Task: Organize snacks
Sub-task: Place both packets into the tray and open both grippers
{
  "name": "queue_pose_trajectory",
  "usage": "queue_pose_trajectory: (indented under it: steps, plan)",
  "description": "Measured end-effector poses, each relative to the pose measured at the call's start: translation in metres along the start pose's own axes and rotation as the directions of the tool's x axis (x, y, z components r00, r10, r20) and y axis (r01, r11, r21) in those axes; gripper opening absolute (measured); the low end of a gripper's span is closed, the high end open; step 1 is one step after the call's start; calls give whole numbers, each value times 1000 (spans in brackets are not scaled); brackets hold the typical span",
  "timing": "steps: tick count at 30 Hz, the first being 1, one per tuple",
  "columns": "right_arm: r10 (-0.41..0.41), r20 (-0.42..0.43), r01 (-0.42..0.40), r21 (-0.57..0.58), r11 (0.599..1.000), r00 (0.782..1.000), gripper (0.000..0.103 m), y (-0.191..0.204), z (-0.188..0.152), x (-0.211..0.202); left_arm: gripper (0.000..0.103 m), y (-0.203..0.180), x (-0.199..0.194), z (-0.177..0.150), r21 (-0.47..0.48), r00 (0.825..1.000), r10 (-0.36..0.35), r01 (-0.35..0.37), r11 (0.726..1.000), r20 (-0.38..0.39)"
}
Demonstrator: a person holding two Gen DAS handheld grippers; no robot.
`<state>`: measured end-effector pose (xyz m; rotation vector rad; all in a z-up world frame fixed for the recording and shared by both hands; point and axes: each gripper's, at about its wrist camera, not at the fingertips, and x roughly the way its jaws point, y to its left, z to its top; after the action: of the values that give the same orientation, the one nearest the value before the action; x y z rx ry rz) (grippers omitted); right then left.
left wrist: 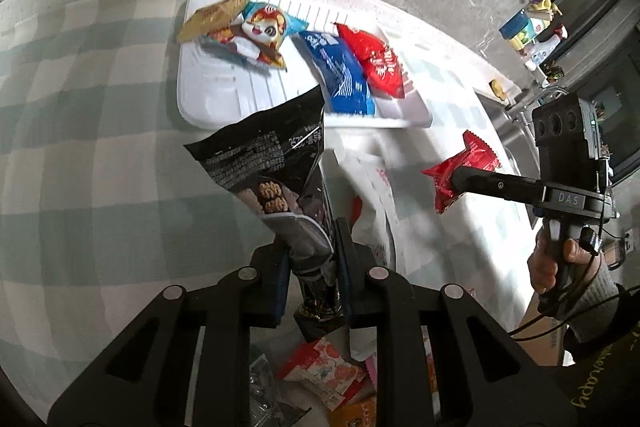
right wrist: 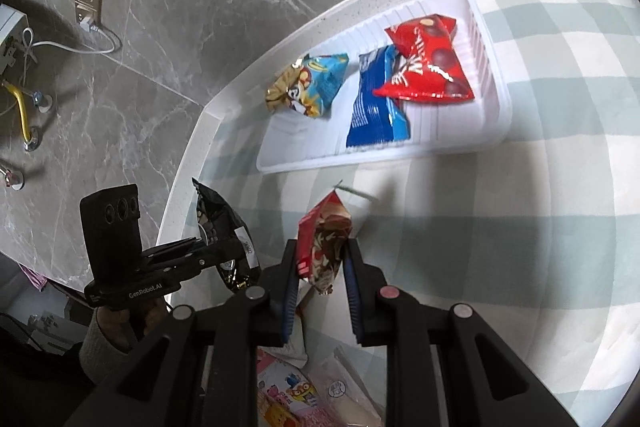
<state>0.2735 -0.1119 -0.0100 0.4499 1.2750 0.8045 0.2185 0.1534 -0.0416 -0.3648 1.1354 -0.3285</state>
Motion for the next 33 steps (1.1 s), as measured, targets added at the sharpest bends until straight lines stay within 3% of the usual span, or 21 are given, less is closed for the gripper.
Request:
queue_pose_trajectory:
  steps: [11,19,25,33]
  plan:
    - [12,16,-12,12,1000,1000,23,-1,15,-3,18,2,-15,24,31,999,-13,12,999,39]
    - [8,40,-8,-22,1000,999,23,3,47,-8,18,0,-22,74,100,996,-5,-4,995,88]
    - [0,48,3,-48,999,999,23,4,75,-4,18,2,-9,114,125,995,-5,-7,992,99]
    - [-20,38,22,-63,998,999,23,-1,103,12,18,-2,31,150,150,999,-5,-3,989,50]
